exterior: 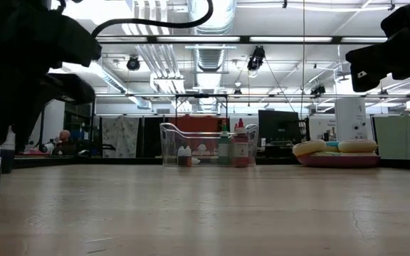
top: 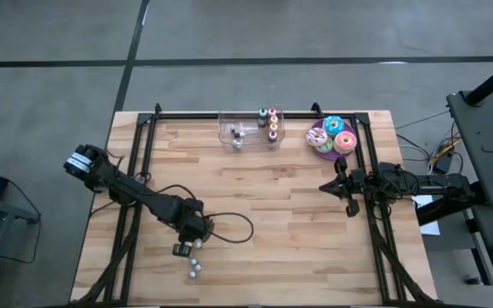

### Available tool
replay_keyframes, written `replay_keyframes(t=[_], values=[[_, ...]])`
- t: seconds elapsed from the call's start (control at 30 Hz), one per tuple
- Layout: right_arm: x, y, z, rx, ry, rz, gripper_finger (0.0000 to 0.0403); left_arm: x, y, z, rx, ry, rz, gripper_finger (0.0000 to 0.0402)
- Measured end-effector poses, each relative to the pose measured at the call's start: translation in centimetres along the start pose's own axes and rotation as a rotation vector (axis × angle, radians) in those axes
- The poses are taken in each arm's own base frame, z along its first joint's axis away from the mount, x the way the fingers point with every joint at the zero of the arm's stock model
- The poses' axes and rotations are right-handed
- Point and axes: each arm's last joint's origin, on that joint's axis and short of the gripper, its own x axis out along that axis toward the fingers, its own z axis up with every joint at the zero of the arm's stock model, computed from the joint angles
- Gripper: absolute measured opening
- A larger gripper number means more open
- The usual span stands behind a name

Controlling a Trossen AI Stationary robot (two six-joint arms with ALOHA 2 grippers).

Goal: Pick & Place food coloring
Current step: Put the small top black food coloring bottle into the transparent bin

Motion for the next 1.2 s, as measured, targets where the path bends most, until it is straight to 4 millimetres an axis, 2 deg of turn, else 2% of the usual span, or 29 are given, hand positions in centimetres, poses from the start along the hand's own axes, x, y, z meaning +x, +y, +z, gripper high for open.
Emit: replay_keyframes(t=[0.27, 0.5, 0.73, 0.9, 1.2], values=[[0.0, 0.0, 0.0, 0.0, -0.001, 0.0, 0.0009, -2.8, 2.2, 0.6, -0.037, -0.036, 0.057, 0.0035], [0.0, 0.0, 0.0, 0.0, 0.0, 0.0, 0.0009, -5.6, 5.5, 1.9, -0.092, -0.09, 0.135, 0.0035], [0.0, 0.0, 0.0, 0.0, 0.0, -0.001, 0.0008, -9.2, 10.3, 3.7, -0.172, -0.21, 0.191, 0.0035], [0.0, 0.0, 0.0, 0.0, 0.0, 0.0, 0.0009, -11.7, 14.5, 3.8, -0.267, -0.277, 0.25, 0.0035], [0.0, 0.0, 0.0, 0.0, 0.001, 0.0, 0.0009, -14.4, 21.5, 4.3, -0.37, -0.289, 0.34, 0.0035]])
